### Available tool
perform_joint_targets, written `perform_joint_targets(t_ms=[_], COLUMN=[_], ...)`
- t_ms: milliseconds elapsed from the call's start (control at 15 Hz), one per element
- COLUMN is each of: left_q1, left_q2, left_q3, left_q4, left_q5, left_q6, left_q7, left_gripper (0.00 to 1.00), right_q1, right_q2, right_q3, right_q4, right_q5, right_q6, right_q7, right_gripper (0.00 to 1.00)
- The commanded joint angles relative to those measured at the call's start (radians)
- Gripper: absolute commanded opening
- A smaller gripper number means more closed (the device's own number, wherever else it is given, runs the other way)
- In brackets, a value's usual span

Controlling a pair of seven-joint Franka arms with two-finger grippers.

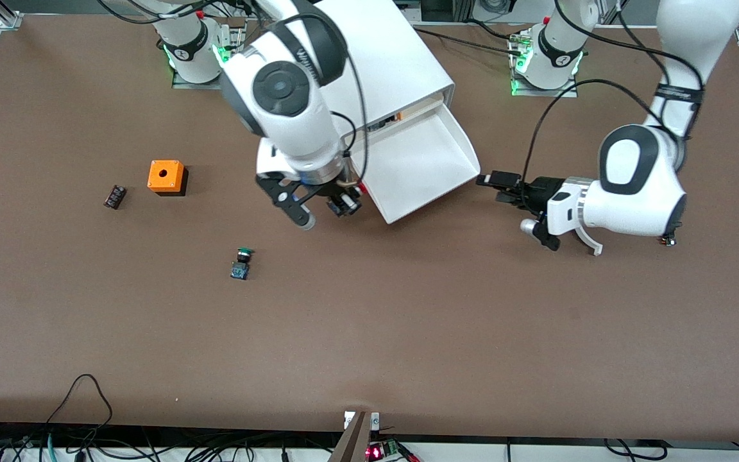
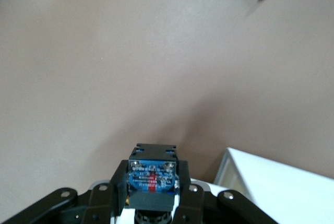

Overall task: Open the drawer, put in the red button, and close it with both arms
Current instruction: 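Carry the red button with the right gripper over the open drawer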

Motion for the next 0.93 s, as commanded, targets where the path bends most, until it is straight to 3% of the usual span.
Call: perform_joint_targets(t_ms=[0,333,733,800,867], left_q1=[-0.008,-0.125,-0.129,-0.129,-0.128], left_q2=[0.005,0.002,0.002,0.002,0.002], left_q3=[-0.015,-0.026,-0.011,-0.009,-0.009], left_q4=[0.173,0.341,0.407,0.407,0.409], left_q5=[0.203,0.608,0.716,0.716,0.716], left_q6=[-0.154,-0.318,-0.355,-0.357,-0.363], left_q7=[-0.242,-0.447,-0.47,-0.47,-0.47], left_gripper=[1.0,1.0,1.0,1.0,1.0], right_q1=[0.079,0.162,0.22,0.222,0.22], right_q2=[0.061,0.135,0.192,0.193,0.193], right_q3=[-0.011,-0.018,-0.024,-0.024,-0.022], right_q4=[0.032,0.032,0.032,0.032,0.032], right_q5=[-0.062,-0.101,-0.155,-0.155,-0.153], right_q6=[0.064,0.182,0.245,0.248,0.251], right_q7=[0.164,0.39,0.54,0.545,0.545], right_gripper=[0.0,0.0,0.0,0.17,0.56])
